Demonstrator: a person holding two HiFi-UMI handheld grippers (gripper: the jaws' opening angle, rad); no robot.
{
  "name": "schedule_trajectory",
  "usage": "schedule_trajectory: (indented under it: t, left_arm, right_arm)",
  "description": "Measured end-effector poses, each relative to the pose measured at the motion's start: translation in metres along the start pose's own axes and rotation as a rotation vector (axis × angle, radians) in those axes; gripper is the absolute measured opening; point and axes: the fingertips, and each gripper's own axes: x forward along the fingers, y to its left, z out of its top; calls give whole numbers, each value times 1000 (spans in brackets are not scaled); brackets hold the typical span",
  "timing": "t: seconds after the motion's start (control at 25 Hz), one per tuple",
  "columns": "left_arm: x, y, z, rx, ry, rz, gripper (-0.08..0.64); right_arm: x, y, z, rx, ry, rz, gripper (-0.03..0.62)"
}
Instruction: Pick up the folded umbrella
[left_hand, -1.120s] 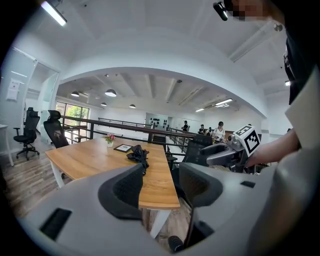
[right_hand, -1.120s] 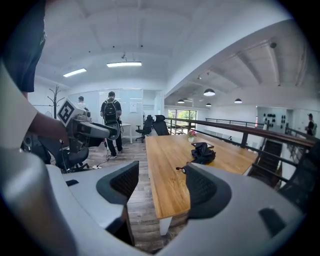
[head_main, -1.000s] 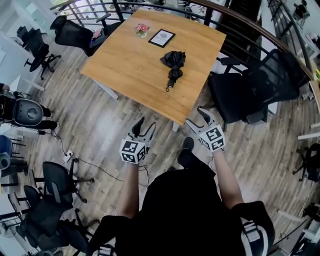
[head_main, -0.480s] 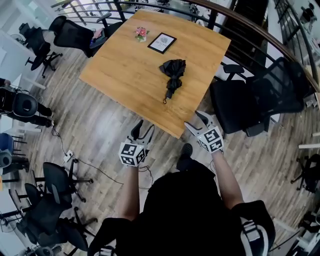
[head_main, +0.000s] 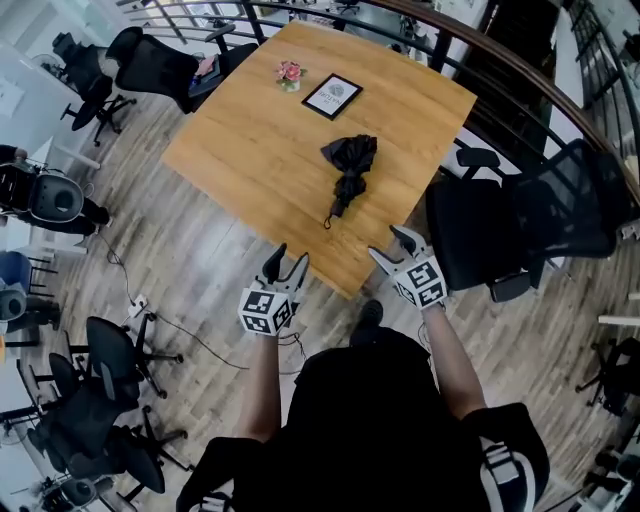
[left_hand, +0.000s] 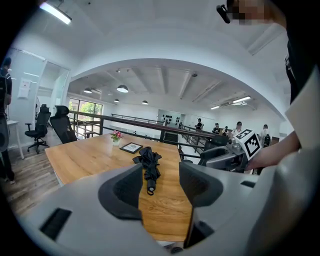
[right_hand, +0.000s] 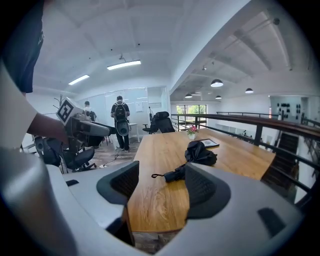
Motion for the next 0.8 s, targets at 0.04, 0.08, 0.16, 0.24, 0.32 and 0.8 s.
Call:
schedule_trajectory:
  t: [0.04,0.08,0.16,0.24,0.32,0.8]
  left_arm:
    - [4,2,1,0,0,10,238]
    - [9,4,1,0,-1,20,238]
    - [18,7,3,1,-4,37,238]
    - [27,9,6,0,-11,46,238]
    - [34,10,9,-2,-19,48,238]
    - [68,38,13,-28,-26,25,238]
  right_arm:
    - [3,-5,1,-3,0,8,293]
    - [6,-9,1,-7,0,16,293]
    - [11,-19,3,-15,0,28,291]
    - [17,-28,4,-23,2,34,293]
    - [22,-35,5,-31,7,39,302]
    - [50,-49,6,-42,42,37,302]
